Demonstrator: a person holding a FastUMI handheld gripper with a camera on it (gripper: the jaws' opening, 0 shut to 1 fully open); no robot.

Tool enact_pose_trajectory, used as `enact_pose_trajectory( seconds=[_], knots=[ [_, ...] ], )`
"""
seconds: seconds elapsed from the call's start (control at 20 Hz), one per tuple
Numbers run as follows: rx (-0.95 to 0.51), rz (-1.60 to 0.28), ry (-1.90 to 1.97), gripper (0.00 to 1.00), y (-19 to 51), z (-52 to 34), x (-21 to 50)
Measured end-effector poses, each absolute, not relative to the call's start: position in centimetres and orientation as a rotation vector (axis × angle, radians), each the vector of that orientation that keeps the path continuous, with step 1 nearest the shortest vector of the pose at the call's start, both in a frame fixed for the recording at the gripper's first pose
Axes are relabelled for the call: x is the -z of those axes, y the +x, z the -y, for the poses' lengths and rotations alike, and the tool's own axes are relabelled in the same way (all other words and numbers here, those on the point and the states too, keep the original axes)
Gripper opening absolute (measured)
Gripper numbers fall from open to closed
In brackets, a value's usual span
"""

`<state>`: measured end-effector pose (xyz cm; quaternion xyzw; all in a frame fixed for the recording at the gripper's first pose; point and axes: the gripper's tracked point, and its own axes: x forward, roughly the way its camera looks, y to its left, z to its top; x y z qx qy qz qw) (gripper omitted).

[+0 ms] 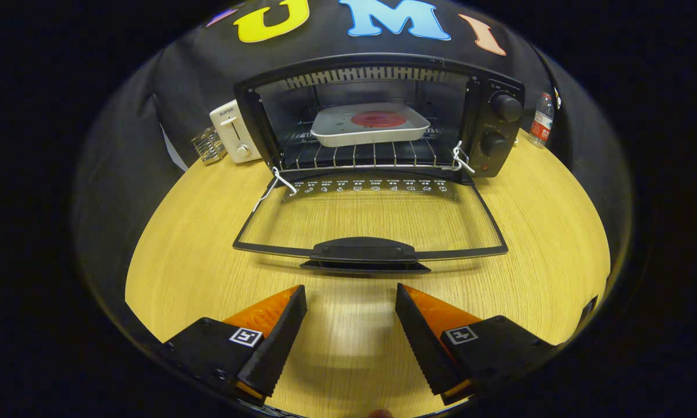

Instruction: Open the toaster oven, put the food inside, and close the toaster oven door.

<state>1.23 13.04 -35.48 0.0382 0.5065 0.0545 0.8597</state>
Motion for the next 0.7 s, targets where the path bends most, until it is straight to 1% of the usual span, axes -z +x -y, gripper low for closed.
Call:
enact_pose_trajectory(
  seconds=[0.4,0.7],
  knots=[
    [-0.055,-1.063,-0.002,0.97,2.0,-12.6,36.3],
    [-0.017,-1.049,0.056,0.96,2.2,-12.7,35.1]
  ],
)
